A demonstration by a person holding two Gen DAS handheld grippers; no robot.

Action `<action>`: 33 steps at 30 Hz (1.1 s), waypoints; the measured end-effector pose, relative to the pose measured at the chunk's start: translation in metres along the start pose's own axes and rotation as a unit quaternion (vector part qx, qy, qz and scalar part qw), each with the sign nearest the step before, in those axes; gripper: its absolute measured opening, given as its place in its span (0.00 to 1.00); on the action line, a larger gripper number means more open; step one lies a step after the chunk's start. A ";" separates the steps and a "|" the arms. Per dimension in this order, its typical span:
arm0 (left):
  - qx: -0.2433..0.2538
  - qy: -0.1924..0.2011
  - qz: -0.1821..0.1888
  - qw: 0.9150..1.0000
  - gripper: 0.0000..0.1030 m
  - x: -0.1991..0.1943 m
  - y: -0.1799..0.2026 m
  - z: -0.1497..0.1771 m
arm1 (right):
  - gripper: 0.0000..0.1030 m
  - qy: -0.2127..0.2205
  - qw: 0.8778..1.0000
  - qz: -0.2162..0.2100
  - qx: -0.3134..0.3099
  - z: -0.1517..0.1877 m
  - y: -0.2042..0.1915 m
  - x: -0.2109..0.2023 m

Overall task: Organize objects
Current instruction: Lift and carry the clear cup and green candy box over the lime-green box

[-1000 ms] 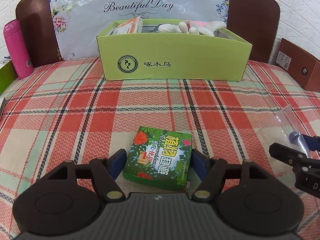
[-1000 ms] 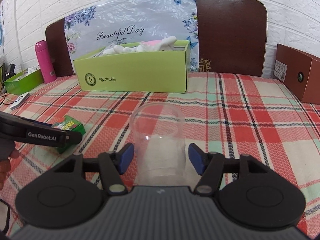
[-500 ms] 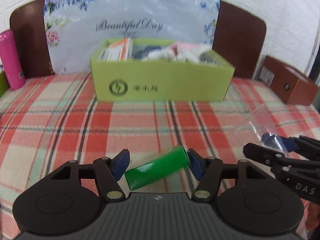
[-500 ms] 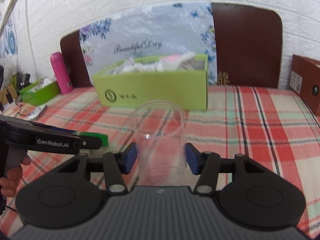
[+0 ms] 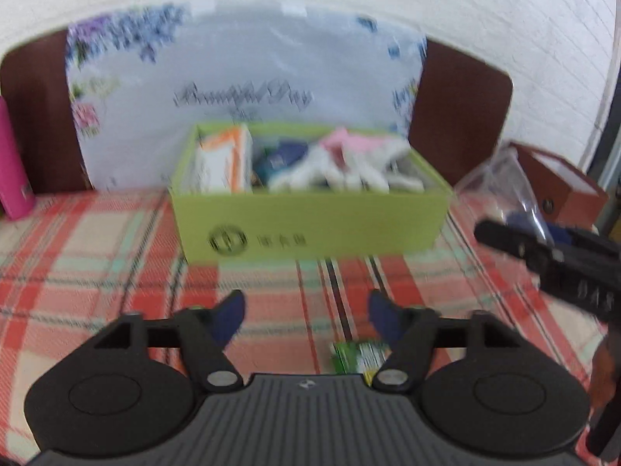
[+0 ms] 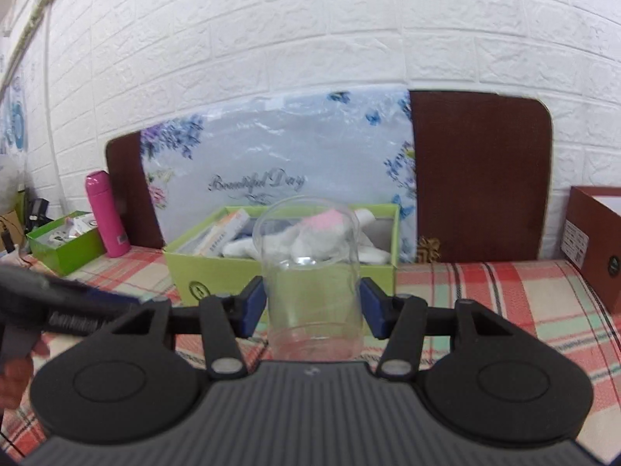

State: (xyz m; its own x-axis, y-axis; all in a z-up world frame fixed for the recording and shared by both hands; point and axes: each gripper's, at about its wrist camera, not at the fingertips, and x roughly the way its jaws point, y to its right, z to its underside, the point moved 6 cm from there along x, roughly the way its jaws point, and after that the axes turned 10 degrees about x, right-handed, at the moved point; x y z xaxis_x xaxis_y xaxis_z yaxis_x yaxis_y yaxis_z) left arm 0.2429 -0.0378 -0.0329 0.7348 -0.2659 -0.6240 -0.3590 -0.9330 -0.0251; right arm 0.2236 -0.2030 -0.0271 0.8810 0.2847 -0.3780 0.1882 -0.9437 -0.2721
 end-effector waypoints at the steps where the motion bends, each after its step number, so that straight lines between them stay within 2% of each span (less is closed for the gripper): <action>1: 0.010 -0.017 0.005 1.000 0.74 0.008 0.009 0.007 | 0.50 -0.004 1.000 0.005 0.008 0.003 0.004 0.001; 3: 0.023 -0.051 0.007 0.998 0.74 0.022 0.025 0.016 | 0.50 -0.012 1.000 0.008 0.027 0.010 0.011 0.000; 6: 0.045 -0.076 -0.023 0.996 0.75 0.040 0.044 0.024 | 0.50 -0.019 0.999 0.017 0.026 0.019 0.017 -0.004; 8: 0.056 -0.059 -0.043 0.996 0.84 0.044 0.051 0.023 | 0.50 -0.022 0.999 0.021 0.028 0.024 0.022 -0.007; 10: 0.059 -0.055 -0.058 0.995 0.87 0.048 0.053 0.022 | 0.50 -0.026 0.999 0.025 0.035 0.027 0.026 -0.010; 15: 0.031 -0.057 -0.048 0.997 0.89 0.056 0.049 0.019 | 0.50 -0.031 0.998 0.026 0.047 0.035 0.032 -0.016; 19: 0.032 -0.104 -0.022 0.994 0.89 0.067 0.060 0.028 | 0.50 -0.036 0.998 0.022 0.053 0.039 0.030 -0.017; 21: 0.060 -0.088 -0.033 0.994 0.91 0.067 0.065 0.033 | 0.50 -0.036 0.998 0.020 0.054 0.040 0.029 -0.018; 22: 0.056 -0.082 -0.032 0.994 0.90 0.066 0.064 0.034 | 0.50 -0.037 0.998 0.019 0.052 0.041 0.029 -0.019; 24: 0.034 -0.075 -0.025 0.996 0.79 0.064 0.057 0.035 | 0.50 -0.038 0.998 0.020 0.048 0.041 0.028 -0.020; 25: 0.031 -0.071 -0.025 0.997 0.65 0.061 0.053 0.033 | 0.50 -0.039 0.998 0.020 0.047 0.042 0.028 -0.021; 29: -0.004 -0.078 -0.003 0.997 0.64 0.053 0.039 0.029 | 0.50 -0.041 0.998 0.014 0.046 0.042 0.024 -0.021; 33: -0.018 -0.033 -0.002 0.999 0.64 0.024 0.025 0.007 | 0.50 -0.032 0.999 0.007 0.036 0.035 0.018 -0.018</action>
State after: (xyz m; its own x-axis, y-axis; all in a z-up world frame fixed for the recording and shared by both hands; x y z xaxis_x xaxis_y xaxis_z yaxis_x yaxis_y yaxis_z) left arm 0.2476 -0.0656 -0.0541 0.6960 -0.2471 -0.6742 -0.3340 -0.9426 0.0006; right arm 0.1955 -0.2191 -0.0563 0.8528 0.2848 -0.4378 0.1425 -0.9333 -0.3296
